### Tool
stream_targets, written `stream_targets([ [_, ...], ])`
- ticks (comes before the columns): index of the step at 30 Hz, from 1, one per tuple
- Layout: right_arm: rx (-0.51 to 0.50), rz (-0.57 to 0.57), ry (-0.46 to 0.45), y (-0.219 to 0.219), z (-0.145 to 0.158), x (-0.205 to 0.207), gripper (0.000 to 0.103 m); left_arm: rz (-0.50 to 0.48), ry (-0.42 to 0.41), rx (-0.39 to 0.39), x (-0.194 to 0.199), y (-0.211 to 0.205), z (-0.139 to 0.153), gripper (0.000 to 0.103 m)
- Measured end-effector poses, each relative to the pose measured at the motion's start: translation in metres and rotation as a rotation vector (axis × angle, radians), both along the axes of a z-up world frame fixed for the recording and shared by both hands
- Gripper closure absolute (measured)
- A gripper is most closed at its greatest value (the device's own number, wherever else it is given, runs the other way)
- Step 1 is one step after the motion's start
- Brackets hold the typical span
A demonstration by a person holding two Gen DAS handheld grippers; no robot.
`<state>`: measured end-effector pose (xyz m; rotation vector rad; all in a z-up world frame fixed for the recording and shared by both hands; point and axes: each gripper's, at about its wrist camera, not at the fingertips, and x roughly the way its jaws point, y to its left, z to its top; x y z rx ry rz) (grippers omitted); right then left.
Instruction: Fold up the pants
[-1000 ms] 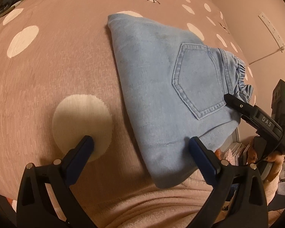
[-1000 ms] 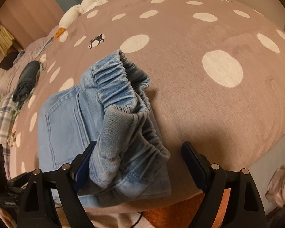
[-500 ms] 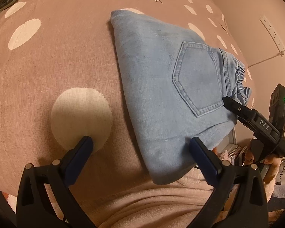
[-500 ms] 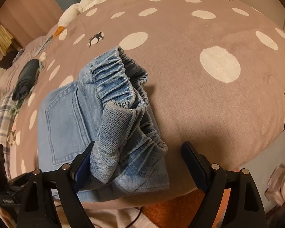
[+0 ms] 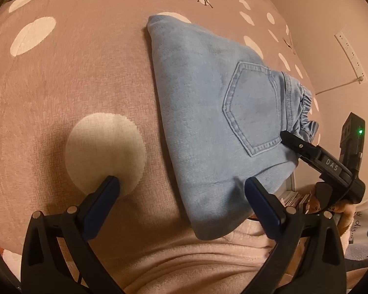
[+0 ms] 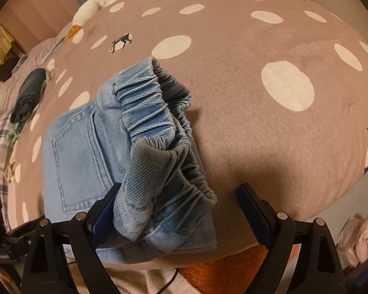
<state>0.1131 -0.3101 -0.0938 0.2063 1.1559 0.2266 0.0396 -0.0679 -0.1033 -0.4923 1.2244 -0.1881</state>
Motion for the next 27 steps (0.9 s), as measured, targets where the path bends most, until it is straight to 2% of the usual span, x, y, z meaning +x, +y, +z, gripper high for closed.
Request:
stream_targets([
  [10, -0.017, -0.004, 0.003, 0.004, 0.001, 0.002, 0.012, 0.003, -0.007, -0.024, -0.003, 0.007, 0.002, 0.001],
  [18, -0.032, 0.030, -0.049, 0.005, 0.013, 0.001, 0.012, 0.057, 0.013, -0.104, -0.003, 0.020, 0.008, 0.001],
  [20, -0.013, 0.038, -0.077, 0.001, 0.019, 0.002, 0.012, 0.063, -0.001, -0.084, -0.003, 0.021, 0.014, 0.001],
  [24, 0.048, 0.034, -0.095, -0.008, 0.022, 0.010, 0.012, 0.041, -0.080, 0.003, 0.005, 0.016, 0.028, 0.001],
  [27, 0.095, 0.045, -0.079, -0.011, 0.016, 0.020, 0.012, 0.015, -0.093, -0.006, 0.017, 0.011, 0.024, 0.001],
])
